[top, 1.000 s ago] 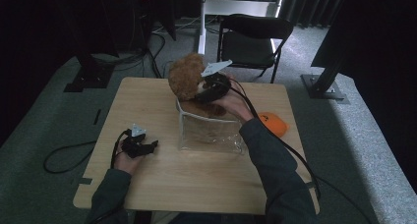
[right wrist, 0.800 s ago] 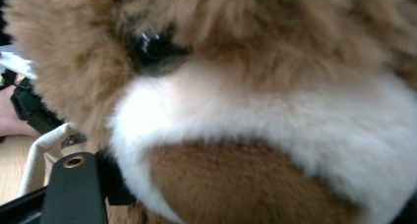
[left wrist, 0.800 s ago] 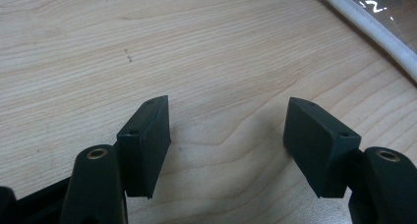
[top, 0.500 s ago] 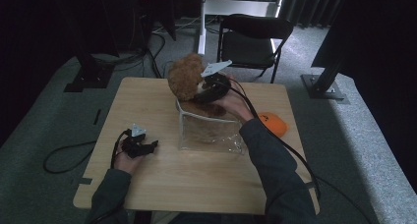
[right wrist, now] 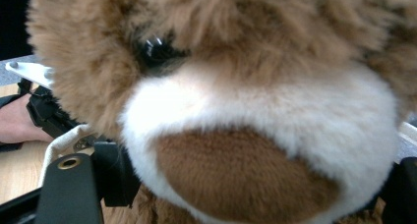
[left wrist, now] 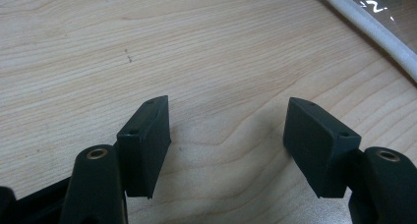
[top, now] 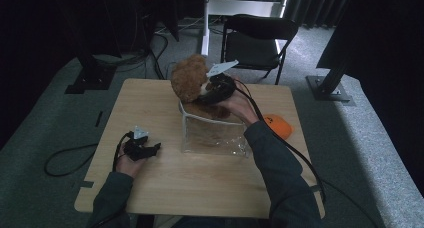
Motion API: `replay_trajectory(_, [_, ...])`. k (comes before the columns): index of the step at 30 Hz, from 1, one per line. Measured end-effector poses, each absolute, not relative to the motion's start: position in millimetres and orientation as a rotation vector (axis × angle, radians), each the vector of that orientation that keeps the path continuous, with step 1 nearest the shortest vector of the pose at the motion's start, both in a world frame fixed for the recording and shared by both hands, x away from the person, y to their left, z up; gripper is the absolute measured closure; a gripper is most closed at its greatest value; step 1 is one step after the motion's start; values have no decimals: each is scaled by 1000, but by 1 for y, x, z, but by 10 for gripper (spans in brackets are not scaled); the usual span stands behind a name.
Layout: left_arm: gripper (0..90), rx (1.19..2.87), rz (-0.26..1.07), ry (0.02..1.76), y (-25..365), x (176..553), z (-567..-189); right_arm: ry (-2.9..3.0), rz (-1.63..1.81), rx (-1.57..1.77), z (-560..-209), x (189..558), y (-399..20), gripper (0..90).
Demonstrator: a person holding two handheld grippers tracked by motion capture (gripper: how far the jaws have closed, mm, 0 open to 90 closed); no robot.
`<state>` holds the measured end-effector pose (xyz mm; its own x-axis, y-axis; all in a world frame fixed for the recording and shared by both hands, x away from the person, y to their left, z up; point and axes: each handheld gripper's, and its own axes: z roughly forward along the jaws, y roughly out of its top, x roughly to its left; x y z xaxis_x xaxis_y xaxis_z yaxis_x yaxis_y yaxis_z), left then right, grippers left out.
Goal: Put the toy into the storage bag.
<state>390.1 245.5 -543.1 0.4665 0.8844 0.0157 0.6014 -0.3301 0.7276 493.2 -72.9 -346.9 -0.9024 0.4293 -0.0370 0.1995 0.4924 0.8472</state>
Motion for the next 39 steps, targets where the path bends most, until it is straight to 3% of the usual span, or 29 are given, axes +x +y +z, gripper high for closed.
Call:
replay_trajectory(29, [352,2055,550,1230,245,390,-543,2465,1426,535,-344,492,-74,152])
replay_trajectory(39, [352,2055,549,1230,245,390,-543,2484,1404,540,-345,494,-74,175])
